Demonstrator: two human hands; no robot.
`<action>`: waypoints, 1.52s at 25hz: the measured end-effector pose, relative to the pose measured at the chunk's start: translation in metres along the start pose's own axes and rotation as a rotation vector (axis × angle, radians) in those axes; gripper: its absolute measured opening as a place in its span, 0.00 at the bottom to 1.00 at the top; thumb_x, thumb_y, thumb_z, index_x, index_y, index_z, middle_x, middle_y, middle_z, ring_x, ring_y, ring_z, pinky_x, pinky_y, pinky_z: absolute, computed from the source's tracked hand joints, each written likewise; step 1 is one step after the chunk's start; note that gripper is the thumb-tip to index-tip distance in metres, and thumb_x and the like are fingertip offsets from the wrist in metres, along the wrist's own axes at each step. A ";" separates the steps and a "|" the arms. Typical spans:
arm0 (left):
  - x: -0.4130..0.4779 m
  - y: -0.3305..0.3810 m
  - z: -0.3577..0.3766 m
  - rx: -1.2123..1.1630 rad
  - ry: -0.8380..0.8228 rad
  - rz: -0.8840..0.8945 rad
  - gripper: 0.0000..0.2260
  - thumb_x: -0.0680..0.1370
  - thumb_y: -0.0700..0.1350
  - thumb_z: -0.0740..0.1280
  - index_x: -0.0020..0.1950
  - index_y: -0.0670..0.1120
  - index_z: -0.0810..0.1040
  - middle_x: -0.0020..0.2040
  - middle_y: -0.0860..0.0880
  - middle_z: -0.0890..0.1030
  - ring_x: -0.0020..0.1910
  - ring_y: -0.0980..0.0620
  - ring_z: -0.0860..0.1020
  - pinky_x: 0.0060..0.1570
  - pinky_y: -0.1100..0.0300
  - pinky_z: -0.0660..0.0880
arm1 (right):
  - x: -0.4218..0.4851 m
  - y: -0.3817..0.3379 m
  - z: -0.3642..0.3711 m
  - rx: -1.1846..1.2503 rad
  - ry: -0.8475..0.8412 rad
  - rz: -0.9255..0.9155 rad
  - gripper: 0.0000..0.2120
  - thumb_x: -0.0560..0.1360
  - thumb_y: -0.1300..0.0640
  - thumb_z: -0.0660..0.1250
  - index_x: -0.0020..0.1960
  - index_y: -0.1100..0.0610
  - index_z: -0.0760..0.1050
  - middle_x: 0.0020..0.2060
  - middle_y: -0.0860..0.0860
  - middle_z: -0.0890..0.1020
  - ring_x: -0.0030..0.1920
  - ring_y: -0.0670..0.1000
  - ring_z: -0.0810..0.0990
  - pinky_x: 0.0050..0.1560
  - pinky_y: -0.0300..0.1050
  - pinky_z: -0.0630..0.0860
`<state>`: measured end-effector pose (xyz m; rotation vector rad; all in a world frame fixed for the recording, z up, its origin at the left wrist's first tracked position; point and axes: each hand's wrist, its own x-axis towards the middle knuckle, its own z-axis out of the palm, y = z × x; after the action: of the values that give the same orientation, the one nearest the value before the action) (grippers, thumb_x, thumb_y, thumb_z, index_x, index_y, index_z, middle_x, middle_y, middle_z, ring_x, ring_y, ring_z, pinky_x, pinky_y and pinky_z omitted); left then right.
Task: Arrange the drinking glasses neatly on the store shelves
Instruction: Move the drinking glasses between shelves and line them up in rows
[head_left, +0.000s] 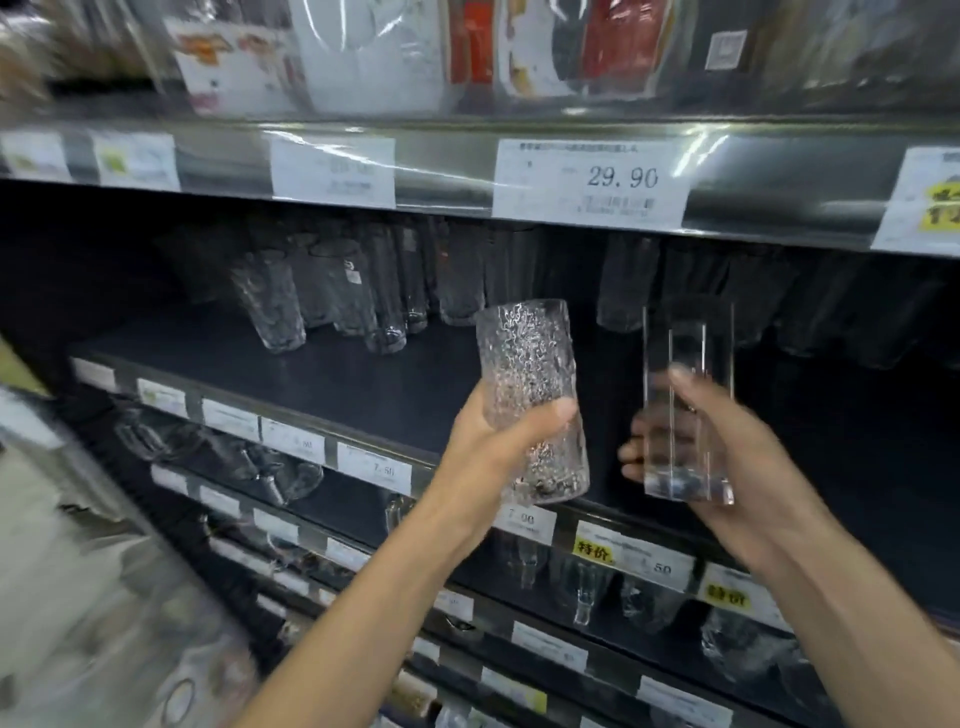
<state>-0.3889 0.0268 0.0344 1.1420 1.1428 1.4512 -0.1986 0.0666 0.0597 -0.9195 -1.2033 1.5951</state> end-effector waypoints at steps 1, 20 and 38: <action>-0.009 0.003 -0.014 -0.034 0.045 0.005 0.27 0.68 0.54 0.77 0.65 0.50 0.76 0.59 0.45 0.83 0.60 0.43 0.81 0.64 0.40 0.74 | 0.000 0.006 0.019 0.004 -0.026 0.006 0.30 0.63 0.41 0.71 0.59 0.57 0.76 0.38 0.54 0.83 0.35 0.55 0.82 0.35 0.49 0.81; -0.091 0.052 -0.292 -0.060 0.565 0.008 0.38 0.61 0.68 0.76 0.65 0.51 0.77 0.58 0.52 0.84 0.60 0.51 0.81 0.64 0.46 0.74 | 0.040 0.096 0.320 0.059 -0.353 0.196 0.27 0.56 0.36 0.78 0.48 0.52 0.83 0.39 0.56 0.81 0.31 0.54 0.78 0.33 0.49 0.76; 0.006 0.044 -0.348 -0.100 0.470 -0.119 0.34 0.55 0.70 0.75 0.56 0.59 0.74 0.54 0.62 0.79 0.52 0.68 0.78 0.69 0.42 0.69 | 0.096 0.104 0.327 -0.016 0.011 0.061 0.20 0.64 0.42 0.78 0.55 0.39 0.78 0.50 0.52 0.86 0.49 0.55 0.85 0.53 0.58 0.79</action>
<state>-0.7369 -0.0137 0.0316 0.6656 1.4104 1.7114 -0.5538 0.0501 0.0363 -0.9824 -1.1918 1.6285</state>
